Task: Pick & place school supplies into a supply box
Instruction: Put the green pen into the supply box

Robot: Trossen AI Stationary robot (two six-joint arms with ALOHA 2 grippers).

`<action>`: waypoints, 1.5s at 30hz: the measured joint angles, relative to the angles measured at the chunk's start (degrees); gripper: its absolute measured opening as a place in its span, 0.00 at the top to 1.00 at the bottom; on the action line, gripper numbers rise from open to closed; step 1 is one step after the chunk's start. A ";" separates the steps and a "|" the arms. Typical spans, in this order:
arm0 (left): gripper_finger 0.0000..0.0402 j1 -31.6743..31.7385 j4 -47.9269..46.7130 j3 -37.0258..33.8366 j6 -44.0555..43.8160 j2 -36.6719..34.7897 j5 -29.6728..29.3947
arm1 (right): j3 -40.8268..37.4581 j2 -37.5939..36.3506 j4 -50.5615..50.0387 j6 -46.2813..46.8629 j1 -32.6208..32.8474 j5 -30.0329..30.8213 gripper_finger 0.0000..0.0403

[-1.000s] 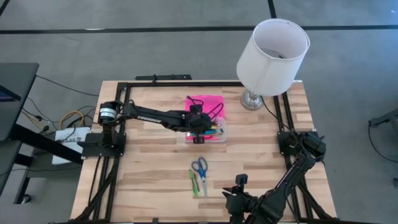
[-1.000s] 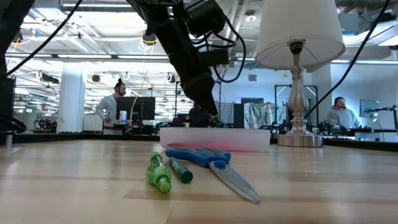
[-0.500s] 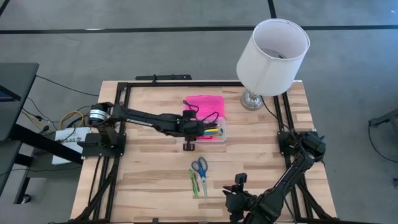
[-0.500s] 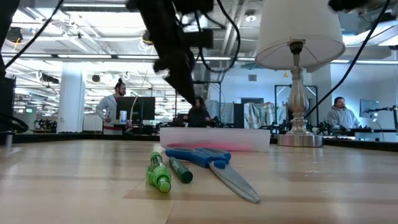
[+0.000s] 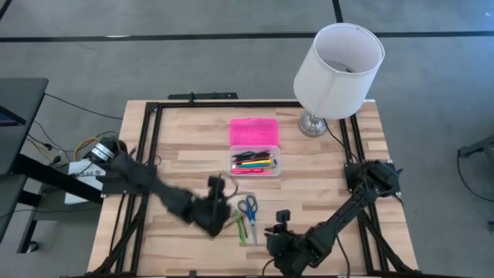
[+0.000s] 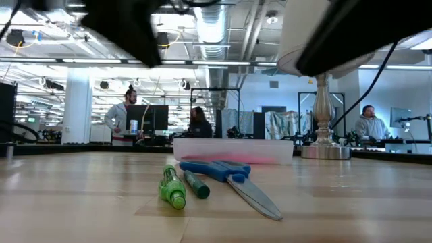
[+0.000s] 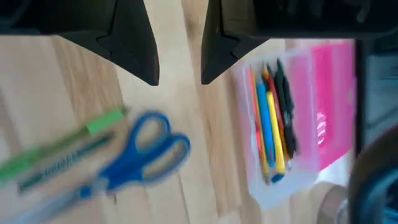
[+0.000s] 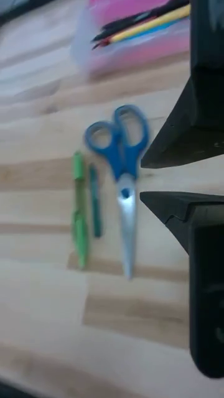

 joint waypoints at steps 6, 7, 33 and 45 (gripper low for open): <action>0.72 -13.96 4.18 -11.94 -16.68 -0.25 -14.77 | 0.00 0.00 10.66 -11.86 -3.25 -6.48 0.84; 0.72 -16.17 4.26 -13.57 -19.63 -0.30 -17.40 | 0.00 0.00 12.70 -14.00 -4.06 -7.99 0.84; 0.72 -33.76 -7.97 -16.82 -49.18 -0.63 -40.01 | 0.00 0.04 19.80 5.29 -17.05 -24.11 0.84; 0.72 -33.07 -7.92 -16.80 -49.18 -0.58 -40.03 | -0.18 3.56 20.87 7.09 -16.23 -18.28 0.84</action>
